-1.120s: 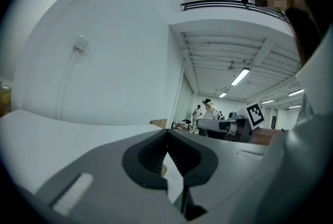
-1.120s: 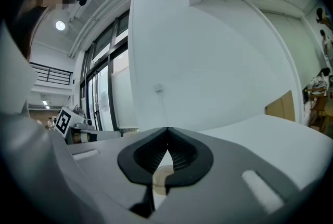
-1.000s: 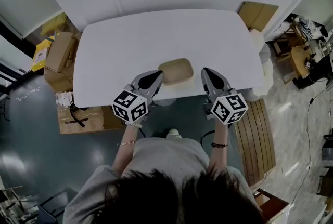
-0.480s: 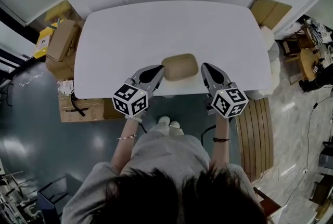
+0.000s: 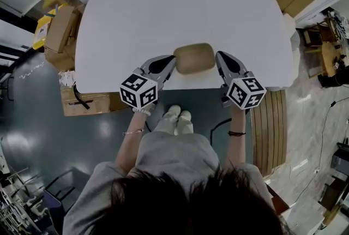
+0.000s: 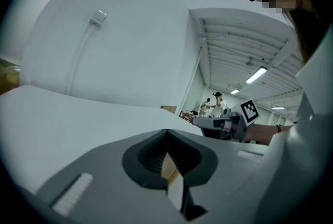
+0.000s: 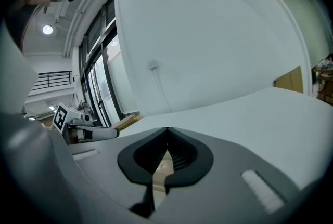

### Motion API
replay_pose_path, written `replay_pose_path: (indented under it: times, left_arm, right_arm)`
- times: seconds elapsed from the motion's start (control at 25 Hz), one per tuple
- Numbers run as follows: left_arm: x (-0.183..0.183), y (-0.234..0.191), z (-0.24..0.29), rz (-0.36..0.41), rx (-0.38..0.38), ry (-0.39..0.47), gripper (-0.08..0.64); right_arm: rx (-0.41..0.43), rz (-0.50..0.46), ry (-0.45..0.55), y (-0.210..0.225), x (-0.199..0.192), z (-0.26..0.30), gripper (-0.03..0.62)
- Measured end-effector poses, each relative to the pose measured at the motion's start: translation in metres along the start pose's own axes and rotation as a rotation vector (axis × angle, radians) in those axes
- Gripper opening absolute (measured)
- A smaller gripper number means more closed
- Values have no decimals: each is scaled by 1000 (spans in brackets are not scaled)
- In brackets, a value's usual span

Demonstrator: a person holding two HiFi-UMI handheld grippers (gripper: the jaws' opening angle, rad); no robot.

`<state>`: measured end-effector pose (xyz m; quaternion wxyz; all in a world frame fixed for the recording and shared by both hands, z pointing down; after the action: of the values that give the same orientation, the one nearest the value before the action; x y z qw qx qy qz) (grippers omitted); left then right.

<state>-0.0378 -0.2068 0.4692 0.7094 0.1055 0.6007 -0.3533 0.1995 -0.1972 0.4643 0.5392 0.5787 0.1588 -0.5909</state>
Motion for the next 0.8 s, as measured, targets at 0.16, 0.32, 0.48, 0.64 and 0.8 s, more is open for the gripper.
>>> replay_pose_path:
  times: [0.16,0.32,0.48,0.64,0.8]
  left_arm:
    - [-10,-3,8,-23,-3,-18,-5]
    - [-18,-6,13,-42,-7,-35,-5]
    - [-26,-12,20,-60,-8,-44,-5]
    - [-27,-10,21,-70,-10,-51,-5]
    - [-31,-13,24,-84,-7,-59,-5]
  right_arm:
    - [1,18,-37,11,-7,7,12]
    - [-6,34,-66,19,-11,16,12]
    - [-32,19,-111,28,-20,27,12]
    - [-62,17,-157,33,-25,27,14]
    - [-87,48,-183,41,-32,33,14]
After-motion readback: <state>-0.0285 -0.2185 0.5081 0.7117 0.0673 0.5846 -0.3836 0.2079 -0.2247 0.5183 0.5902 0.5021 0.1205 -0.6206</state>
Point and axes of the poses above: the fingertips, and each gripper's own axes: z forward along the fingers, y to its right, x out of its top, the point moved 7 cm from there along -z, backward along the fingers, and after that the axes turned 6 degrees about z, right-handed, at the moved point
